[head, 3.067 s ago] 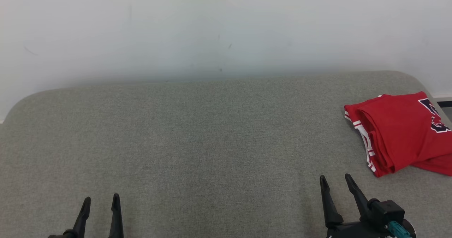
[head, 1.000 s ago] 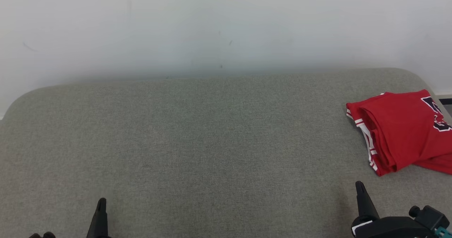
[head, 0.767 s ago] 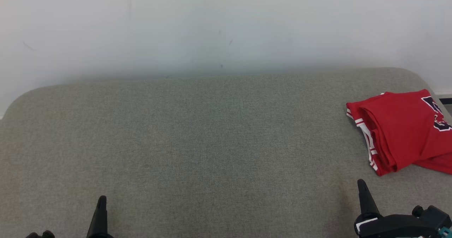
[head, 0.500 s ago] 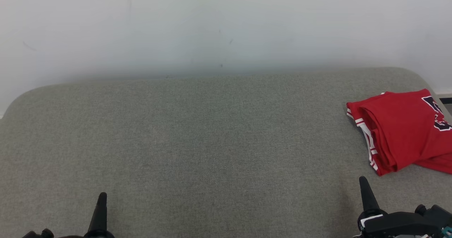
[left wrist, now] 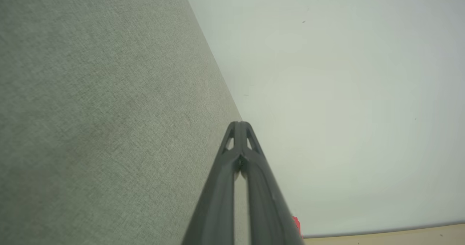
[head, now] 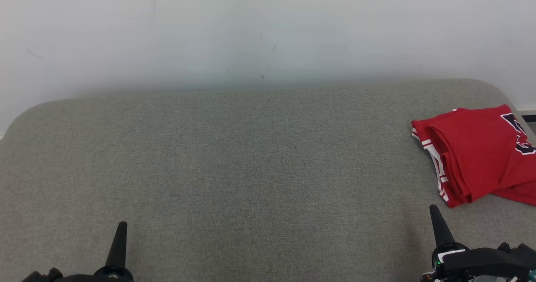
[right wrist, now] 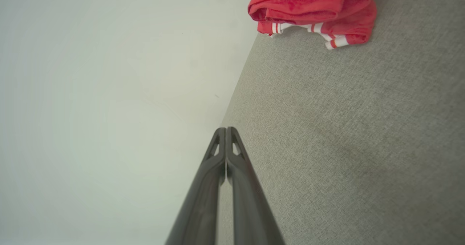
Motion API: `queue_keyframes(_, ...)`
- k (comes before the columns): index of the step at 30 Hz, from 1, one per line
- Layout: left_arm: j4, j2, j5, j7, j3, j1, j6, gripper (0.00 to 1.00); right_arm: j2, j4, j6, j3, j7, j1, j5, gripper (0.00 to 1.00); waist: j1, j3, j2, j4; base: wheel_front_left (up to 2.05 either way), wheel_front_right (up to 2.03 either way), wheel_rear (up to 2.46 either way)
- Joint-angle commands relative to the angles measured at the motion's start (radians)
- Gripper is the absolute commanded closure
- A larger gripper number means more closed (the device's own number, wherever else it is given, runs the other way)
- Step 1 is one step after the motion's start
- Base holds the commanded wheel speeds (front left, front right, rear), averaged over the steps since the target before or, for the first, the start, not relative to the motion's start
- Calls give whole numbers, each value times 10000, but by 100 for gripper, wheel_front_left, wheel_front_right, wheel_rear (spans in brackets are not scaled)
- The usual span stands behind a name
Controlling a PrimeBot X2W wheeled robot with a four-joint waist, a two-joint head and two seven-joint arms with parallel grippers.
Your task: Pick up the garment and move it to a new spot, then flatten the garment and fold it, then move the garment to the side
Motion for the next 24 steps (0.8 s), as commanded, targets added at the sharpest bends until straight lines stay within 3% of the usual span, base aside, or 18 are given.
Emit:
queue_keyframes(1,-59,56,-251,58,26,-196,-24,100,5,-117,-15,-59,74,-170,243,100,0,3,0,1,0,0,0)
queue_keyframes(24,-25,67,-2180,557,70,-448,-73,100,11,-356,-18,-327,565,-242,2156,100,0,60,0,12,0,0,0)
